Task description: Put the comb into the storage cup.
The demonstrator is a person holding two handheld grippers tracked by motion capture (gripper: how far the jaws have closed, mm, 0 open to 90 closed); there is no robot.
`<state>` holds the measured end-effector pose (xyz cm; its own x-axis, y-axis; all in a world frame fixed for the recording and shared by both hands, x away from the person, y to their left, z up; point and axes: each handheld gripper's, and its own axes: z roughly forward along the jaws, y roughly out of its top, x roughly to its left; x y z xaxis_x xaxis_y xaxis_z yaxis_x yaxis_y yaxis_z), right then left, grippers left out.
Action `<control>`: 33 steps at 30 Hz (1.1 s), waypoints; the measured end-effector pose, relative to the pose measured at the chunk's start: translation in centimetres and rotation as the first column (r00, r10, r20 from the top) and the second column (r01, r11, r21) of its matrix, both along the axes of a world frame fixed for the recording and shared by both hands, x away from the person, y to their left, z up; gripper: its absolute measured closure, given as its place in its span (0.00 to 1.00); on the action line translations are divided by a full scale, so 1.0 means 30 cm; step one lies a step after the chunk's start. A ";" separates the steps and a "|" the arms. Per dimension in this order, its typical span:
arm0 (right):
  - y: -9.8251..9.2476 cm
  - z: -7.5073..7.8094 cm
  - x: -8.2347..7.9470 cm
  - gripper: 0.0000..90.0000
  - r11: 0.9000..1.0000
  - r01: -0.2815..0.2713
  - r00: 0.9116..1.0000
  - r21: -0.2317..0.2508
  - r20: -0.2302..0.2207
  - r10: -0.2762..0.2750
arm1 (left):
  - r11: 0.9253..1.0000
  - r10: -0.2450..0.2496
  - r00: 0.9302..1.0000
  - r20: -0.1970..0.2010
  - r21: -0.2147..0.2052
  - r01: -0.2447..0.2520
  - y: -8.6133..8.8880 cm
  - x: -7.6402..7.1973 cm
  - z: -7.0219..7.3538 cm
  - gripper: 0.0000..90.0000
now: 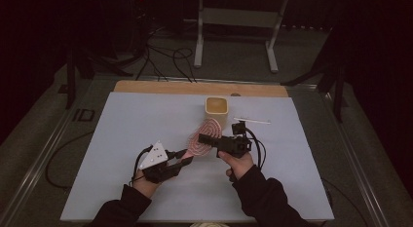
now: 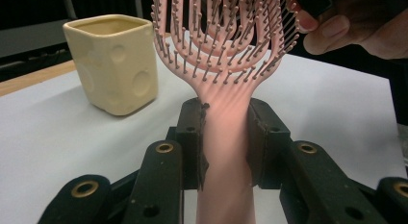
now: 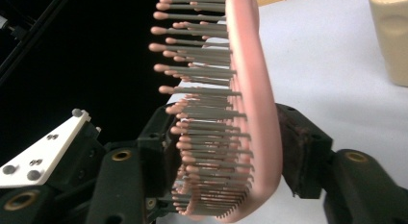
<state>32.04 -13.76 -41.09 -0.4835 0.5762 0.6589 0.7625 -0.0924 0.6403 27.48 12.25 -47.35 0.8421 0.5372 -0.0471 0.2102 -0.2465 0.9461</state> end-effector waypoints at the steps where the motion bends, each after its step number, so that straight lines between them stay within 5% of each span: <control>1: 0.000 -0.002 0.001 0.53 1.000 0.003 1.000 0.006 -0.007 -0.003 | 1.000 0.001 1.000 -0.002 0.004 -0.001 -0.001 0.001 0.000 0.79; 8: -0.006 -0.008 -0.001 0.68 1.000 -0.007 1.000 0.029 -0.011 0.007 | 1.000 -0.004 1.000 -0.013 0.009 0.004 -0.006 0.003 -0.004 0.79; 19: -0.005 0.002 -0.013 0.71 0.999 -0.016 1.000 0.032 0.018 0.015 | 1.000 -0.012 0.999 -0.037 0.020 0.013 -0.014 0.005 0.002 0.78; 29: 0.000 0.017 -0.022 0.71 1.000 -0.029 0.995 -0.003 0.099 0.029 | 1.000 -0.006 0.998 -0.064 0.024 0.008 -0.026 0.006 0.008 0.77; 33: 0.000 0.024 -0.025 0.71 0.999 -0.024 0.990 -0.030 0.137 0.028 | 1.000 0.007 0.996 -0.091 0.018 -0.006 -0.022 0.013 0.006 0.68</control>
